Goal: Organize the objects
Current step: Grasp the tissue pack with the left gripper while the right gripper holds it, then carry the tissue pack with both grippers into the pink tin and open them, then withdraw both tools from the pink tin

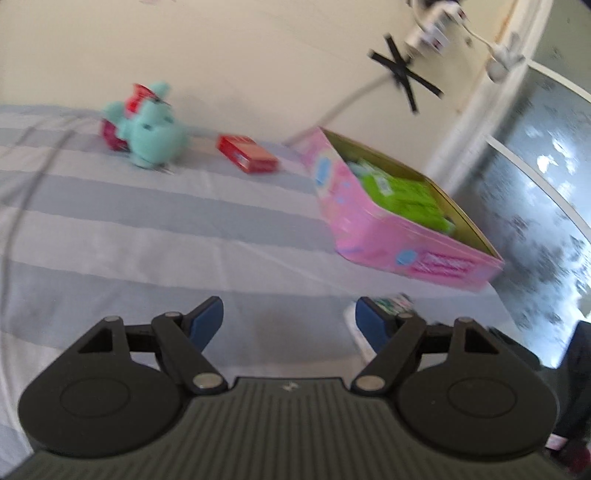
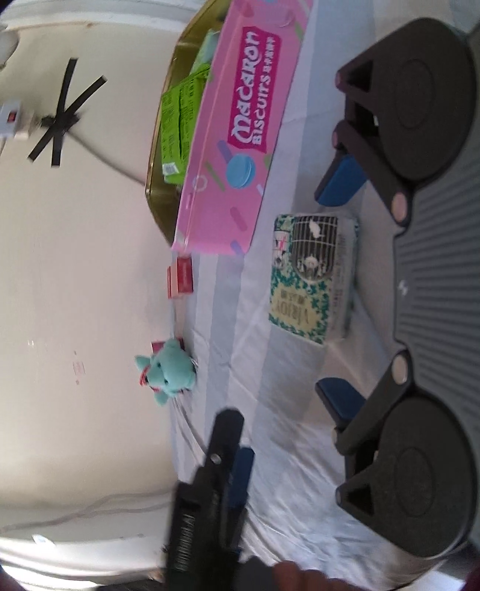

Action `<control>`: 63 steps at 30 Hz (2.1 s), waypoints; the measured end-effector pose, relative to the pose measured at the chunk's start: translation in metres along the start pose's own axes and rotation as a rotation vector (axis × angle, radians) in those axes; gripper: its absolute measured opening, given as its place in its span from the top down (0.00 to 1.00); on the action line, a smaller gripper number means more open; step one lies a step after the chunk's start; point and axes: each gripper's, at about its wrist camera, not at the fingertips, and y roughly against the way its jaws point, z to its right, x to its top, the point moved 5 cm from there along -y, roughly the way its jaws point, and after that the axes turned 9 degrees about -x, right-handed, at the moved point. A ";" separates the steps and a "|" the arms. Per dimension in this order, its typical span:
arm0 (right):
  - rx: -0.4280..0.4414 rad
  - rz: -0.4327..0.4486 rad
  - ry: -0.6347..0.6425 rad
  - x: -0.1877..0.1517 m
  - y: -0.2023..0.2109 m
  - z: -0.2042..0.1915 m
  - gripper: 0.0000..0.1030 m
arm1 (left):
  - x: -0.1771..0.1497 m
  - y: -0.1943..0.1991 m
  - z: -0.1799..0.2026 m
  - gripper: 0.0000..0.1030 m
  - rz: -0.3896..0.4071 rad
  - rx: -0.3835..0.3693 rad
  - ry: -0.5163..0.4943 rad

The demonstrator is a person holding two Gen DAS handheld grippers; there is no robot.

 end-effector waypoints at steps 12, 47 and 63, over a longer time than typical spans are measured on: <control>0.047 -0.033 -0.026 -0.001 -0.010 0.029 0.08 | -0.006 -0.067 0.046 0.39 -0.172 -0.095 -0.028; -0.279 0.205 -0.199 0.053 -0.030 0.198 0.24 | 0.080 -0.206 0.185 0.47 -0.086 -0.078 -0.354; -0.197 0.260 -0.384 0.040 0.022 0.151 0.20 | 0.047 -0.107 0.136 0.46 0.015 0.214 -0.405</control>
